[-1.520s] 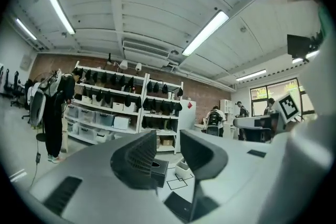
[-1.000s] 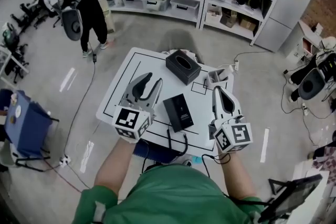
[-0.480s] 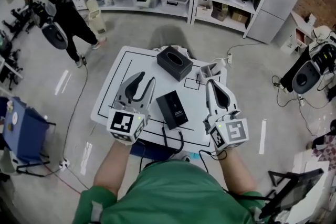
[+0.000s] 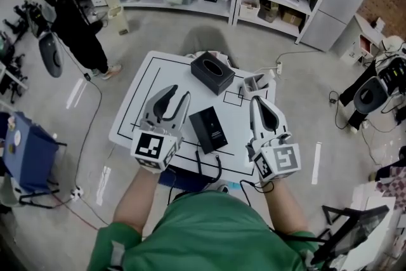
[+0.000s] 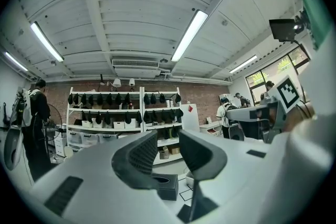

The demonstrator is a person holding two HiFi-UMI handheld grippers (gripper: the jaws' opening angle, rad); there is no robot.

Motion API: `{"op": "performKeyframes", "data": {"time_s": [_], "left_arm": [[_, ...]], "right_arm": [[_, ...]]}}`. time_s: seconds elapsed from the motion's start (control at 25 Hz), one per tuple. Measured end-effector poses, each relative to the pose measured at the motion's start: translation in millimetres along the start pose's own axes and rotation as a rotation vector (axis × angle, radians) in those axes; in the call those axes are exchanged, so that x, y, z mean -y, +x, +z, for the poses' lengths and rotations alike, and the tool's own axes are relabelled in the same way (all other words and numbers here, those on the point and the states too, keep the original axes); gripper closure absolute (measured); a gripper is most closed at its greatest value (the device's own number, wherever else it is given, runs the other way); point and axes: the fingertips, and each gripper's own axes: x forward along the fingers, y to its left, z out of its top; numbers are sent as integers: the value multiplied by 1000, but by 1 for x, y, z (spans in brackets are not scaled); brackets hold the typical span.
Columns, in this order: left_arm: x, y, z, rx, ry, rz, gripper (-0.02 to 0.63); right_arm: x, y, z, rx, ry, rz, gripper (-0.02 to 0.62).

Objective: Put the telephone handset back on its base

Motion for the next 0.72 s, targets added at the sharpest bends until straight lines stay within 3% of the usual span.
{"op": "performKeyframes", "data": {"time_s": [0.72], "left_arm": [[-2, 3, -10, -26, -3, 11, 465]], "right_arm": [[-2, 5, -4, -3, 14, 13, 574]]}}
